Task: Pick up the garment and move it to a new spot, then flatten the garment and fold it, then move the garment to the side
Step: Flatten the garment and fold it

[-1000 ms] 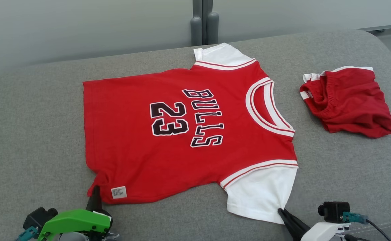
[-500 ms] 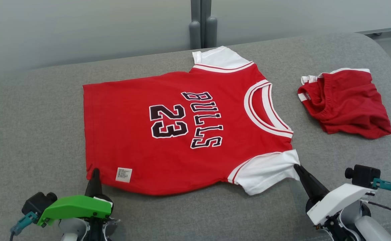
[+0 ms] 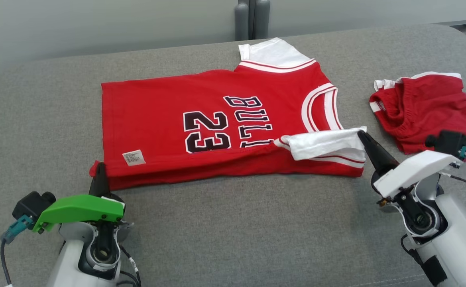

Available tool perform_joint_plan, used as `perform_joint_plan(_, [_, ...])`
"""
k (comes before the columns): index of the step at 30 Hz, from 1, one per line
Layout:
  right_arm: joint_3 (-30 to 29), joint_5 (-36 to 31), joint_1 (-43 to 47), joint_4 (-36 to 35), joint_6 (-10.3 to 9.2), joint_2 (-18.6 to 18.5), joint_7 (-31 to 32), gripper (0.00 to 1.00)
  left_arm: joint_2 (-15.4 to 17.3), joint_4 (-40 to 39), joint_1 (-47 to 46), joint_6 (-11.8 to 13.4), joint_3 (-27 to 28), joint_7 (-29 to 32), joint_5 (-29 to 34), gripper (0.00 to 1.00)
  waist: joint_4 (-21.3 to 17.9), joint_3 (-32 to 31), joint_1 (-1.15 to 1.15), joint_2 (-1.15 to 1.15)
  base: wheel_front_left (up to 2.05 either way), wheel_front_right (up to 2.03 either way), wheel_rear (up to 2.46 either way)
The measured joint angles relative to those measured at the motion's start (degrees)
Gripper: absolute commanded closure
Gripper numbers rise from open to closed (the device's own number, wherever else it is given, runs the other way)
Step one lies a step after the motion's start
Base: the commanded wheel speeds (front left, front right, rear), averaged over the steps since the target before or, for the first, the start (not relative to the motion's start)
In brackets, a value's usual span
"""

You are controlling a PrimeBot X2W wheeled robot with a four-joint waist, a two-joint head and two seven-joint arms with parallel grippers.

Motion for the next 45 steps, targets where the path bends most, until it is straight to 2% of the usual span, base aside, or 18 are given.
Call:
perform_joint_plan(4, [0.54,-0.22,-3.88,3.23,-2.0,0.02,2.9,1.0,-0.1,4.05,-2.42,0.0,0.47,-0.15,1.3,1.0,0.04,1.7,0.0,0.0,0.0,0.0,0.0])
perform_joint_plan(12, [1.94,-1.08,-11.04,9.1,-4.57,0.85,6.62,1.0,-0.44,9.92,-8.53,0.0,0.4,-0.14,3.82,1.0,-0.14,5.34,0.0,0.0,0.0,0.0,0.0])
perform_joint_plan(18, [1.04,-0.3,-14.22,13.96,-6.51,3.05,7.58,1.0,-0.76,13.61,-12.9,0.0,0.16,-0.14,4.44,1.0,-0.02,7.47,0.0,0.0,0.0,0.0,0.0])
perform_joint_plan(25, [-2.0,3.15,-18.4,17.58,-7.01,6.45,7.4,0.98,-0.98,17.08,-16.29,0.0,-0.77,-0.35,5.88,1.0,0.45,8.92,0.0,0.0,0.0,0.0,0.0])
perform_joint_plan(26, [-2.54,3.71,-19.13,18.06,-7.05,6.95,7.16,0.95,-1.02,17.48,-16.75,0.0,-0.78,-0.42,5.89,0.96,0.55,9.04,0.0,0.0,0.0,0.0,0.0])
perform_joint_plan(27, [-3.0,4.24,-19.84,18.56,-7.05,7.45,6.94,0.86,-1.01,17.77,-17.16,0.0,-0.85,-0.43,5.9,0.85,0.64,9.17,0.0,0.0,0.0,0.0,0.0])
perform_joint_plan(28, [-3.57,4.68,-20.46,19.08,-7.08,7.79,6.66,0.76,-1.01,18.07,-17.54,0.0,-1.01,-0.48,5.9,0.64,0.75,9.29,0.0,0.0,0.0,0.0,0.0])
perform_joint_plan(29, [-4.39,5.12,-21.03,19.74,-7.4,8.12,6.31,0.62,-1.02,18.28,-17.87,0.0,-1.19,-0.49,5.9,0.28,0.89,9.4,0.0,0.0,0.0,0.0,0.0])
perform_joint_plan(30, [-5.24,5.67,-21.47,20.3,-7.51,8.36,5.78,0.51,-1.02,18.34,-18.16,0.0,-1.45,-0.49,5.89,0.0,1.04,9.5,0.0,0.0,0.0,0.0,0.0])
perform_joint_plan(31, [-6.49,6.65,-21.77,20.89,-7.59,8.77,5.25,0.06,-1.02,18.34,-18.42,0.0,-1.86,-0.57,5.89,0.0,1.2,9.59,0.0,0.0,0.0,0.0,0.0])
perform_joint_plan(32, [-7.73,7.89,-22.04,21.41,-7.88,9.12,4.63,0.0,-1.03,18.35,-18.69,0.0,-2.36,-0.67,5.89,0.0,1.41,9.69,0.0,0.0,0.0,0.0,0.0])
perform_joint_plan(36, [-12.05,11.36,-23.49,22.81,-7.9,9.45,1.77,0.0,-1.04,18.51,-19.47,0.0,-2.68,-1.15,5.89,0.0,2.29,10.04,0.0,0.0,0.0,0.0,0.0])
perform_joint_plan(38, [-13.12,12.04,-24.27,23.32,-7.27,9.46,0.62,0.0,-1.05,18.78,-19.48,0.0,-2.47,-1.45,5.89,0.0,2.69,10.17,0.0,0.0,0.0,0.0,0.0])
perform_joint_plan(41, [-14.15,12.94,-25.28,23.45,-5.25,9.67,-1.12,0.0,-1.04,18.97,-19.48,0.0,-1.44,-1.74,5.9,0.0,2.99,10.19,0.0,0.0,0.0,0.0,0.0])
perform_joint_plan(45, [-14.9,14.01,-25.86,23.3,-1.35,9.42,-2.69,0.0,-1.03,19.09,-19.43,-0.71,-1.25,-2.23,6.37,0.0,3.1,9.57,0.0,0.0,0.0,0.0,0.0])
